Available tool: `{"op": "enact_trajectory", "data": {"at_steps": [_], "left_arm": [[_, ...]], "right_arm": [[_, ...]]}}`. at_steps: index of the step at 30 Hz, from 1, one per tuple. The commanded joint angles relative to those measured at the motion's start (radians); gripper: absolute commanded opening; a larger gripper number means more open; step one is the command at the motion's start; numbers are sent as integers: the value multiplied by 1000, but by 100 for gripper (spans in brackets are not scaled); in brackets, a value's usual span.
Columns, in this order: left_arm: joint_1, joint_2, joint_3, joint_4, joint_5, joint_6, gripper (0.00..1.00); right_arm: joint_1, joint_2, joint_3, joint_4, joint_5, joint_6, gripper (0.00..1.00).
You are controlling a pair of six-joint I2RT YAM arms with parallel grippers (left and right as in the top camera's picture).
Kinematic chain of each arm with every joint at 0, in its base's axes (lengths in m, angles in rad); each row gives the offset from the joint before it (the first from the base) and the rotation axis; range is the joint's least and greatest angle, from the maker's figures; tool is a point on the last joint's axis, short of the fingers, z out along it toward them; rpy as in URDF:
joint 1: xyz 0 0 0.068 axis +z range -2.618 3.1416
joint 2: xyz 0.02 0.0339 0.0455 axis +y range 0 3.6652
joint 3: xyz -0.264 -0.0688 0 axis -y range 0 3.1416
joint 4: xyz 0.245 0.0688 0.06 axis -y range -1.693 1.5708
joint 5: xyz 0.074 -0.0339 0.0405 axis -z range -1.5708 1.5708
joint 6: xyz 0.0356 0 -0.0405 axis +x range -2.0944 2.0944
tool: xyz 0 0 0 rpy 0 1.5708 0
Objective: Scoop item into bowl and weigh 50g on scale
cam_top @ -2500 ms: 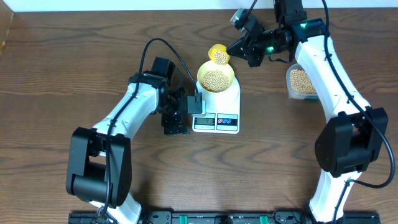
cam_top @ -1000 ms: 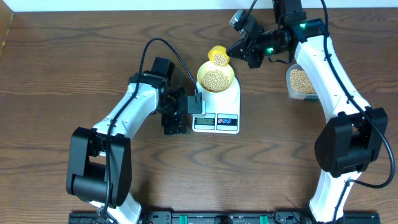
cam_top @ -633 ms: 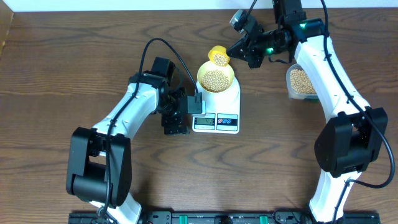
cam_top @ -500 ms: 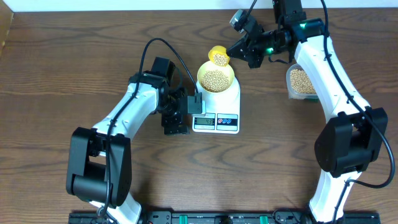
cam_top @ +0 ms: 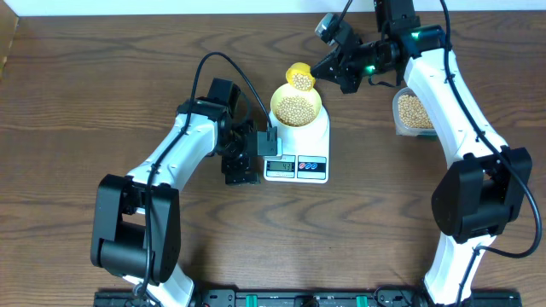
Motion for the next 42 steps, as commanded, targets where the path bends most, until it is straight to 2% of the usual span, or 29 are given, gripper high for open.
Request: {"op": "enact_trajectory", "data": {"at_steps": [1,19,21,25,28,42], "left_arm": [[2,-22,-12,-5,-6,-1,98],[2,-22,-12,-5,-6,-1,98],[2,-22,-12,-5,-6,-1,98],[2,-22,-12,-5,-6,-1,98],[2,-22,-12,-5,-6,-1,98],[2,-22,-12,-5,-6,-1,98]], "right_arm": [[8,-16,3,0,-11,-10,1],[16,-16,3,-6,1,-40,1],[15,-16,3,12,18,-6,1],[17,-16,3,-15,-11,-70,1],[17,-16,3,3,5,-32,1],[18,-16,3,5,35,-33,4]]}}
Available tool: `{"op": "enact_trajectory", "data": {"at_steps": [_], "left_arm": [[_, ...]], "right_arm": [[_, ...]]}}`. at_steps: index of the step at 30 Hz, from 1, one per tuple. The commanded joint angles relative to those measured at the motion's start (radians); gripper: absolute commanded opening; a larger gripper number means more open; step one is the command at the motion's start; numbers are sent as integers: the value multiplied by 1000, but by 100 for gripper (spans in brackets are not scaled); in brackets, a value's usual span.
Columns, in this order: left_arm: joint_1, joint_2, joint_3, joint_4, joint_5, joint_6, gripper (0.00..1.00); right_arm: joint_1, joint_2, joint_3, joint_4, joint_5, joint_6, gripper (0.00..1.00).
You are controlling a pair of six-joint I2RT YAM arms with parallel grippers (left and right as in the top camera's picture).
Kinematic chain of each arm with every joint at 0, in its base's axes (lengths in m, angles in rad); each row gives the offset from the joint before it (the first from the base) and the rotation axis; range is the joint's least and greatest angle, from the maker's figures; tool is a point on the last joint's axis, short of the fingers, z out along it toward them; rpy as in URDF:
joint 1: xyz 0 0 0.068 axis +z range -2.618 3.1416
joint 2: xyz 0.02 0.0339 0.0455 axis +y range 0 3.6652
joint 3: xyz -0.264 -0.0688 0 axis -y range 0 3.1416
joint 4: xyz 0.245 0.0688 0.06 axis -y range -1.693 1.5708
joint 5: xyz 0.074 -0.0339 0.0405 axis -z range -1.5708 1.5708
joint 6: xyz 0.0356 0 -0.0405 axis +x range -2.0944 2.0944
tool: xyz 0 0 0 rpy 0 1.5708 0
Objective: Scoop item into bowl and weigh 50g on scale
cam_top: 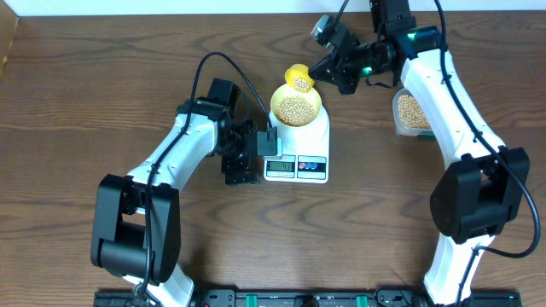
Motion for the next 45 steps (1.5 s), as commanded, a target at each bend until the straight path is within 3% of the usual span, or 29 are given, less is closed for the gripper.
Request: {"op": "enact_trajectory", "data": {"at_steps": [1,45], "left_arm": [[2,-22,-12,-6,-5,-1,98],[2,-22,-12,-6,-5,-1,98]], "right_arm": [[5,-16,3,3,6,-4,4],[1,-16,3,22,-3,90,1]]}}
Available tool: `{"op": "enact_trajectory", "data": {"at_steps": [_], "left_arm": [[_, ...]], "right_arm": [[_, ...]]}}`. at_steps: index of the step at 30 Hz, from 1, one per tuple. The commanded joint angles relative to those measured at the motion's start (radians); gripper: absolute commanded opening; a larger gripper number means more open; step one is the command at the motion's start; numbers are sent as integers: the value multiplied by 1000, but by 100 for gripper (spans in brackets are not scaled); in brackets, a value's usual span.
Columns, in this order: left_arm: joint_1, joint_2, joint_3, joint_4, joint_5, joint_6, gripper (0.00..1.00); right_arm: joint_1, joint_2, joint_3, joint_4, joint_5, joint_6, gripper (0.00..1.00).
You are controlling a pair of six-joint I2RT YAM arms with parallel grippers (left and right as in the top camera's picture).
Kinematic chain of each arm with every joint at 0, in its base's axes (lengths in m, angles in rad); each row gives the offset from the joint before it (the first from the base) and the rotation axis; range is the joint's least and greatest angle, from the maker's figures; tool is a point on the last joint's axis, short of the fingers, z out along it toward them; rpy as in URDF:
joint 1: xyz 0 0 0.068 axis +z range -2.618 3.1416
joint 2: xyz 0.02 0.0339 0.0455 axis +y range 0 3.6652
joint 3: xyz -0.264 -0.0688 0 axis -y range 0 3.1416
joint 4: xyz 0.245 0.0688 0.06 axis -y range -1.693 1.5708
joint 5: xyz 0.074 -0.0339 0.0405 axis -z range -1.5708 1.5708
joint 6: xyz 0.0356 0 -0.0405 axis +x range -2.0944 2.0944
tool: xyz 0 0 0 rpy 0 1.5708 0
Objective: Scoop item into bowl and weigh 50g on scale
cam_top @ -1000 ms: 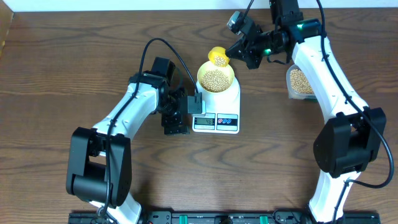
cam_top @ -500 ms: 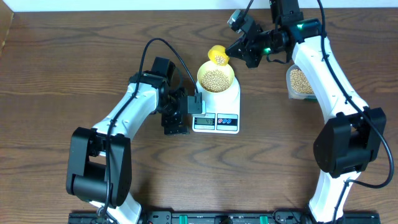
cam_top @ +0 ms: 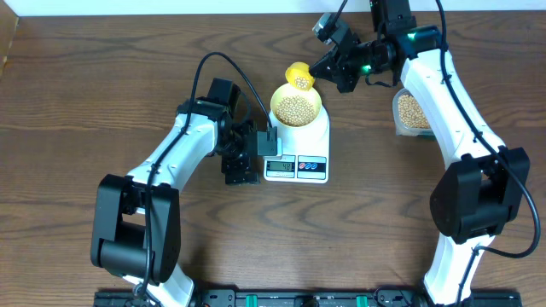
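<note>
A yellow bowl (cam_top: 296, 106) heaped with small tan beans sits on the white scale (cam_top: 297, 153), whose display faces the table's front. Just past the bowl's far rim hangs a yellow scoop (cam_top: 299, 77) with beans in it, and my right gripper (cam_top: 319, 72) is shut on its handle. My left gripper (cam_top: 268, 142) is shut on the scale's left edge.
A clear container (cam_top: 414, 113) holding more beans stands to the right of the scale, partly under my right arm. The brown wooden table (cam_top: 85, 102) runs out on all sides; a black rail (cam_top: 299, 298) lines its front edge.
My right gripper has tilted slightly and sits a touch higher; the scoop stays at the bowl's far rim. The left arm, bowl and scale have not moved.
My right gripper held the bean-filled scoop over the bowl's far rim at the oldest moment. It then sat a little further from the bowl and has stayed about there. All along, my left gripper gripped the scale's left edge.
</note>
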Motion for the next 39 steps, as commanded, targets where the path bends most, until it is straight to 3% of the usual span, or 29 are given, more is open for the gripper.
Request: {"op": "enact_trajectory", "data": {"at_steps": [1,27,31,35,39], "left_arm": [[2,-22,-12,-5,-5,-1,98],[2,-22,-12,-5,-5,-1,98],[2,-22,-12,-5,-5,-1,98],[2,-22,-12,-5,-5,-1,98],[2,-22,-12,-6,-5,-1,98]], "right_arm": [[1,-16,3,2,-18,12,1],[1,-16,3,4,-18,12,1],[2,-16,3,-22,-37,-41,1],[2,-16,3,19,34,40,1],[4,-16,3,20,13,19,1]]}}
